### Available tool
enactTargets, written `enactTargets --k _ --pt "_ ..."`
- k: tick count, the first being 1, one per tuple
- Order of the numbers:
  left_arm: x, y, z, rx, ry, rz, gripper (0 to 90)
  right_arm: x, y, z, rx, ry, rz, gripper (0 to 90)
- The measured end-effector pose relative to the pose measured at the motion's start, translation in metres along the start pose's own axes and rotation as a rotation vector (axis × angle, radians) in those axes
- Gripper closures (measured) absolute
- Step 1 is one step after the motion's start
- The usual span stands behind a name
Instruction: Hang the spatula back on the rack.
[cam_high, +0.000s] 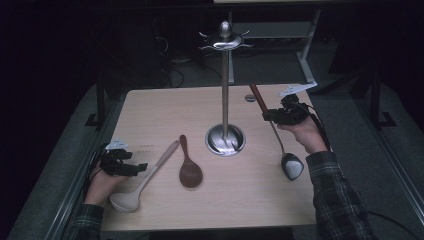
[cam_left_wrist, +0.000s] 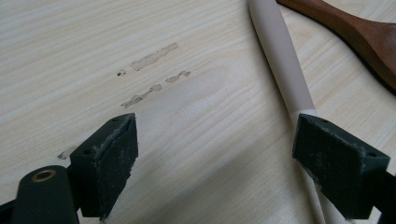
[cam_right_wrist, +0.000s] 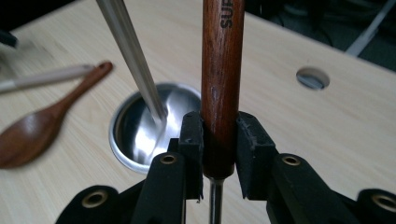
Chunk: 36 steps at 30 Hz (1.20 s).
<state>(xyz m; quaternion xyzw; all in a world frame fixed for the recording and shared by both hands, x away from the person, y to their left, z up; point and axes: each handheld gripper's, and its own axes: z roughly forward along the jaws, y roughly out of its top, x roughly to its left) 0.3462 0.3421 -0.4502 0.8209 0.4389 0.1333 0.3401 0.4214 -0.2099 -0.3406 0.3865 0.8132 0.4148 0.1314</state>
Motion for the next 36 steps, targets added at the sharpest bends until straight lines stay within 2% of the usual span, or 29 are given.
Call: enactTargets --k 2,3,4,5,6,7,8,10,15,20,27,36 --pt "0.0 0.0 0.0 -0.003 0.0 0.004 14.0 0.001 0.0 -0.007 -0.042 0.005 -0.005 73.5" --pt "0.0 0.0 0.0 -0.003 0.0 0.004 13.9 0.001 0.0 -0.007 -0.042 0.005 -0.005 73.5" --pt "0.0 0.0 0.0 -0.006 -0.001 -0.001 13.9 0.002 0.0 -0.011 -0.066 0.01 -0.005 73.6" --pt "-0.001 0.0 0.0 -0.009 0.001 -0.006 13.9 0.004 0.0 -0.018 -0.116 0.029 -0.005 73.6" --pt "0.0 0.0 -0.001 -0.002 0.001 0.001 13.9 0.005 0.0 -0.021 -0.14 0.037 -0.007 73.6" --pt "0.0 0.0 -0.001 -0.002 0.001 0.001 14.0 0.005 0.0 -0.021 -0.14 0.037 -0.007 73.6" --pt "0.0 0.0 -0.001 -0.003 0.0 0.0 14.0 0.007 0.001 -0.028 -0.184 0.057 0.001 73.6" --pt "0.0 0.0 -0.001 -0.003 0.0 0.001 13.9 0.008 0.002 -0.03 -0.192 0.061 0.003 73.6" --pt "-0.001 0.0 0.0 -0.013 -0.001 -0.015 13.9 0.015 0.007 -0.044 -0.275 0.077 -0.02 73.6" --pt "0.0 0.0 0.0 -0.014 0.0 -0.011 13.9 0.022 0.017 -0.057 -0.337 0.111 -0.053 73.6" --pt "0.0 0.0 -0.001 -0.012 -0.001 -0.01 14.0 0.033 0.041 -0.075 -0.386 0.149 -0.116 73.6" --pt "0.0 0.0 -0.001 -0.012 -0.002 -0.011 14.0 0.044 0.066 -0.081 -0.397 0.165 -0.165 73.6"
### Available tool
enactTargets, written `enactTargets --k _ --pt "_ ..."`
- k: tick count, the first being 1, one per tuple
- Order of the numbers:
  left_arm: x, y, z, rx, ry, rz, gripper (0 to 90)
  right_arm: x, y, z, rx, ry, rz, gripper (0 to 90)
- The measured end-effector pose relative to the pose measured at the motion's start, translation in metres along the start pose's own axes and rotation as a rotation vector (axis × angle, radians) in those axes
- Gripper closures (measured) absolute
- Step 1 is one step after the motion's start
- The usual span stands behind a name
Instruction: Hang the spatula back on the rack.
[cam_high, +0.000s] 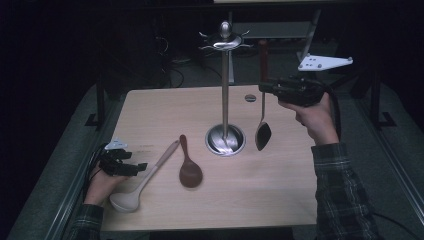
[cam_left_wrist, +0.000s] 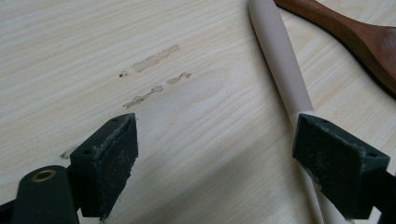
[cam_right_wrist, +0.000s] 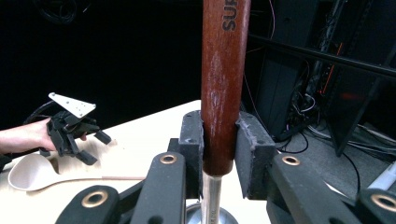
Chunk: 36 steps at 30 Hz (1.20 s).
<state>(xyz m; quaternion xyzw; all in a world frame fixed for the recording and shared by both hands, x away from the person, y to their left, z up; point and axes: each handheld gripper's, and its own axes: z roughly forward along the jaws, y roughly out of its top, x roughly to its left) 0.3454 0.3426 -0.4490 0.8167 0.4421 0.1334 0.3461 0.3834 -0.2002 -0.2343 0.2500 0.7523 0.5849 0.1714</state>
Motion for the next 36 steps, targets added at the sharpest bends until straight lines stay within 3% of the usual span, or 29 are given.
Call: enactTargets --k 10,14,20,36 --pt "0.0 0.0 0.001 -0.001 -0.003 -0.003 13.9 -0.009 0.01 0.01 0.018 -0.001 -0.004 73.5" --pt "0.0 0.0 0.001 0.001 -0.004 -0.005 13.9 -0.012 0.01 0.014 0.02 0.029 0.003 73.5" --pt "0.0 0.0 0.002 0.004 -0.007 -0.002 13.9 -0.015 0.011 0.022 0.041 0.038 0.005 73.5" --pt "0.0 0.0 0.002 0.0 -0.01 -0.004 13.9 -0.009 0.017 0.044 0.079 0.056 -0.006 73.4"
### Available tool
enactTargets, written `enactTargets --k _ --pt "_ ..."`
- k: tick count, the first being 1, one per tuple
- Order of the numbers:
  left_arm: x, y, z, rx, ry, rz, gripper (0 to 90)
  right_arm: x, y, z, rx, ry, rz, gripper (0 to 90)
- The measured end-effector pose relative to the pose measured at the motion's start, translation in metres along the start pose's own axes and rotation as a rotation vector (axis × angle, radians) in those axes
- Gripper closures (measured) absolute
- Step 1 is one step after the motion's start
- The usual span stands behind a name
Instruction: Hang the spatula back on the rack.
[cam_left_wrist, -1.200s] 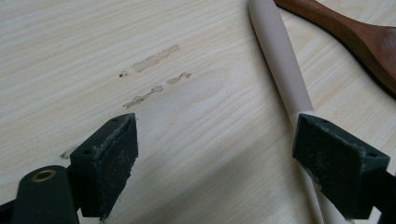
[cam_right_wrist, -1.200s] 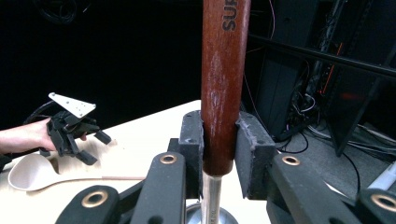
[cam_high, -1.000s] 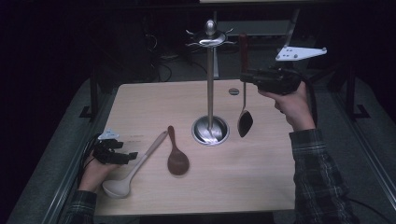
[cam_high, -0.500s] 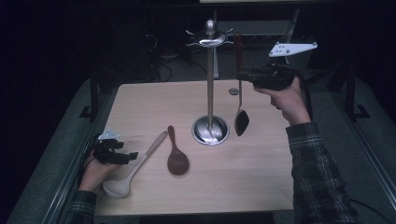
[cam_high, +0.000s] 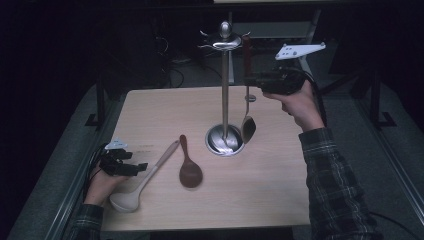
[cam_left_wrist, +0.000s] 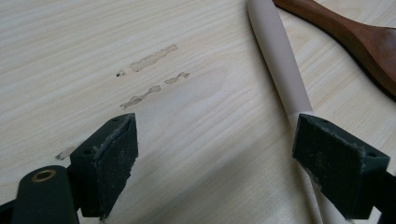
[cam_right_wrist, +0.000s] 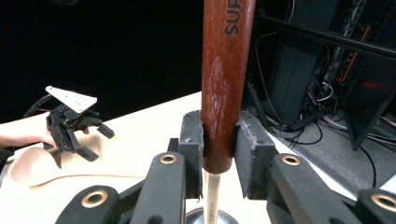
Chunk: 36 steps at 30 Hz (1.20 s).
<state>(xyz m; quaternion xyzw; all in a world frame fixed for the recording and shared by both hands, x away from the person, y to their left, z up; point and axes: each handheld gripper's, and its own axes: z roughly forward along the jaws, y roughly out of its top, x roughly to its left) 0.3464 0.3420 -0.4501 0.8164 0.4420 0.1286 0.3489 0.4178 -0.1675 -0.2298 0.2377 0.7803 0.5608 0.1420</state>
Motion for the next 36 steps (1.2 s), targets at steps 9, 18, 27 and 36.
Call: enactTargets --k 9,18,27,36 --pt "-0.001 0.001 0.001 0.002 -0.003 0.005 13.9 0.005 0.0 0.007 0.029 -0.041 -0.022 73.0" --pt "-0.001 0.001 0.0 -0.002 0.0 0.004 14.0 0.008 -0.001 0.009 0.058 -0.04 -0.019 54.6" --pt "-0.001 0.002 -0.002 0.0 -0.009 -0.004 15.6 0.008 -0.021 0.005 0.074 -0.079 0.003 33.3" --pt "-0.01 0.014 -0.014 -0.015 -0.089 -0.02 33.8 0.005 -0.082 -0.001 0.095 -0.101 0.091 25.8"
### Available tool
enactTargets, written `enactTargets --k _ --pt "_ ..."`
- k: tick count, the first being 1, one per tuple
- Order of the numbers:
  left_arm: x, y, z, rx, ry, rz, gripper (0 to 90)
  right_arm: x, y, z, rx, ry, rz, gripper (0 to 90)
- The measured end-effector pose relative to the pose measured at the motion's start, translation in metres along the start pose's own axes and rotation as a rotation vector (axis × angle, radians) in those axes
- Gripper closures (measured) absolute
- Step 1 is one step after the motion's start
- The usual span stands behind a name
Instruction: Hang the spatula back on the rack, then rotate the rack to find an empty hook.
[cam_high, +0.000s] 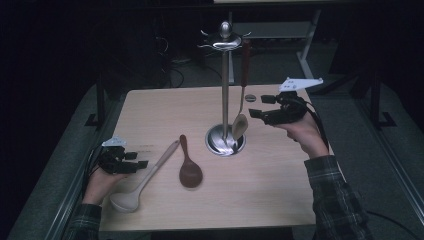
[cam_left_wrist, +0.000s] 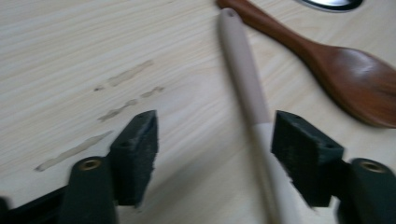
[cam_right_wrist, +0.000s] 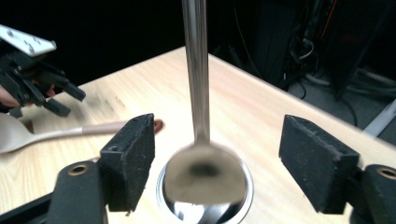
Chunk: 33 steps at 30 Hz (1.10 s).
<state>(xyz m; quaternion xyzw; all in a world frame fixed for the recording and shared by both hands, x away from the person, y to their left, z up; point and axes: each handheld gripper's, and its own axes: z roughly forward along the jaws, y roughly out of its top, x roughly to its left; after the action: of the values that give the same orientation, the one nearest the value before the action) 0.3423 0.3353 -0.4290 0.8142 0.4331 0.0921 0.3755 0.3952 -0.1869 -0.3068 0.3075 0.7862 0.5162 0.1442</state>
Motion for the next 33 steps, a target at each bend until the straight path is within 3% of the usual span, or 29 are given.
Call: enactTargets --k 2,3,9,14,17,20,24,29,33 --pt "-0.006 0.006 -0.003 -0.017 -0.019 -0.002 35.7 0.0 -0.005 0.0 0.0 0.001 0.008 25.6" --pt "-0.008 0.01 -0.005 -0.011 -0.017 0.001 39.7 -0.002 -0.018 0.002 0.008 -0.005 0.024 24.3" --pt "-0.02 0.031 -0.017 -0.035 -0.064 0.034 60.6 -0.004 -0.047 0.0 0.033 -0.041 0.056 20.8" --pt "-0.03 0.059 -0.027 -0.055 -0.088 0.059 81.0 -0.005 -0.069 -0.004 0.028 -0.057 0.083 19.9" --pt "-0.038 0.078 -0.037 -0.07 -0.113 0.078 88.9 -0.002 -0.083 -0.003 0.055 -0.065 0.095 18.8" --pt "-0.046 0.099 -0.046 -0.074 -0.126 0.105 89.8 0.001 -0.098 -0.002 0.077 -0.06 0.114 16.9" --pt "-0.058 0.128 -0.054 -0.071 -0.132 0.152 89.9 0.008 -0.113 0.001 0.116 -0.07 0.109 14.0" --pt "-0.082 0.166 -0.062 -0.072 -0.174 0.225 89.9 0.018 -0.128 0.002 0.145 -0.081 0.083 13.1" --pt "-0.095 0.196 -0.068 -0.077 -0.174 0.275 89.9 0.02 -0.136 0.001 0.162 -0.08 0.085 12.4"
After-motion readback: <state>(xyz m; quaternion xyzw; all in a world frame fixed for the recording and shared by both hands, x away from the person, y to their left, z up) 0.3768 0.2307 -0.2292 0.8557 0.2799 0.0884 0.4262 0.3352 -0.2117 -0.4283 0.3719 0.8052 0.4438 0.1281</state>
